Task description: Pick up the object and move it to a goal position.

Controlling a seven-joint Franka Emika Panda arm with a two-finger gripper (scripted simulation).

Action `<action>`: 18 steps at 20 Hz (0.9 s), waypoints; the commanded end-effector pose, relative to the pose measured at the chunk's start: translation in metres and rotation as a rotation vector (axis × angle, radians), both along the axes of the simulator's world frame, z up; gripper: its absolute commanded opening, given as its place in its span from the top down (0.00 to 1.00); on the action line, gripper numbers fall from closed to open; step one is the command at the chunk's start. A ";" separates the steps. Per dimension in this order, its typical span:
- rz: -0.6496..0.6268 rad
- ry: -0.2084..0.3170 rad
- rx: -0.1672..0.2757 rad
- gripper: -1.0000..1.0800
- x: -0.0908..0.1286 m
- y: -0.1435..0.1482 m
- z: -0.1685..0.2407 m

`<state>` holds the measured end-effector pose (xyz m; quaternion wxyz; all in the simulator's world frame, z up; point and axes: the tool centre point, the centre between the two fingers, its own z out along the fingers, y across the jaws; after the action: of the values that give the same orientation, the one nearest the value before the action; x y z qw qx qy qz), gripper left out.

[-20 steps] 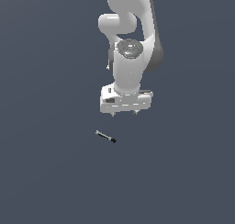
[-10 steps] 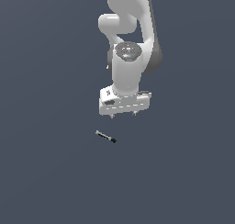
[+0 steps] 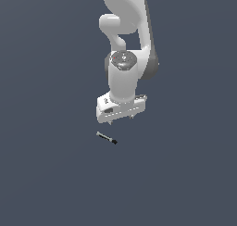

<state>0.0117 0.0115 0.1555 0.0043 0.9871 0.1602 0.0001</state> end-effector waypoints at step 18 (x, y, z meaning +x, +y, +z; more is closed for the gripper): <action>0.468 0.007 -0.001 0.04 0.016 -0.044 -0.056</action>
<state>0.0271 -0.0288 0.1037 0.0046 0.9301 0.3673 -0.0026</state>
